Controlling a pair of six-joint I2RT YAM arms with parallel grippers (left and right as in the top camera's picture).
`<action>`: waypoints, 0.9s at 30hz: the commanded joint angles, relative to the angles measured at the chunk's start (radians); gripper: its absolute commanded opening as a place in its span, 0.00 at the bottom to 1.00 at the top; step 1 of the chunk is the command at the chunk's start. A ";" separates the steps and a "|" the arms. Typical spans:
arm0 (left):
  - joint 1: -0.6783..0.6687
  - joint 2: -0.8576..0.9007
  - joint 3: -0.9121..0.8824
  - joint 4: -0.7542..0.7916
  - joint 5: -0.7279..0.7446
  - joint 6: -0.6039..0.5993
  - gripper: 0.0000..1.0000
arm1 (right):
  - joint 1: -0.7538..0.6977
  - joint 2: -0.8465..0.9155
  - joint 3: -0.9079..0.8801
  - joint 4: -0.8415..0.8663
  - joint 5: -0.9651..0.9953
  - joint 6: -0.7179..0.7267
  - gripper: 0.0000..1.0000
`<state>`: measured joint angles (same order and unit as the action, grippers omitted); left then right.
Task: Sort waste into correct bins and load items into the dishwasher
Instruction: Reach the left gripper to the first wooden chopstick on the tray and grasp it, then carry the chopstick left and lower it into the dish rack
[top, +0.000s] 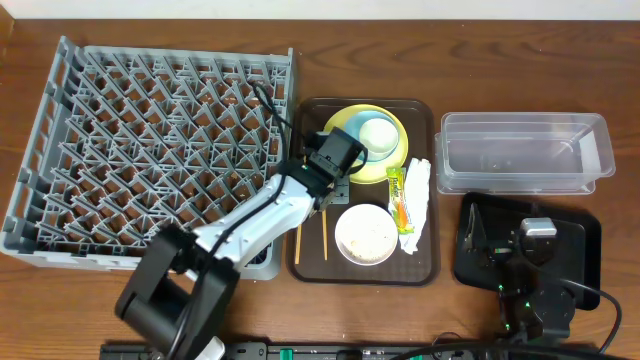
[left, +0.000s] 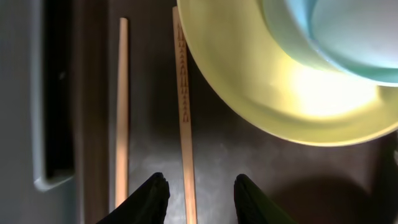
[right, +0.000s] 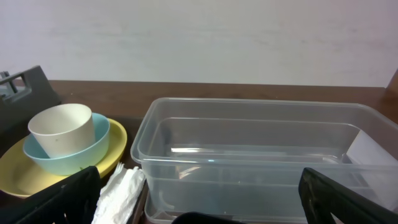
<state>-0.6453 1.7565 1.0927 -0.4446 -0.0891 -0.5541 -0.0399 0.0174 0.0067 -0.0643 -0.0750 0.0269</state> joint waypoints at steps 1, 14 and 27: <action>-0.002 0.035 0.008 0.010 -0.028 -0.009 0.39 | 0.015 -0.005 -0.001 -0.004 -0.005 0.013 0.99; -0.001 0.138 0.008 0.047 -0.029 -0.009 0.35 | 0.015 -0.005 -0.001 -0.004 -0.005 0.013 0.99; 0.000 0.086 0.014 0.059 -0.037 0.002 0.08 | 0.015 -0.005 -0.001 -0.004 -0.005 0.013 0.99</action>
<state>-0.6453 1.8809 1.0985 -0.3820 -0.1204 -0.5541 -0.0399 0.0174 0.0067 -0.0643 -0.0750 0.0269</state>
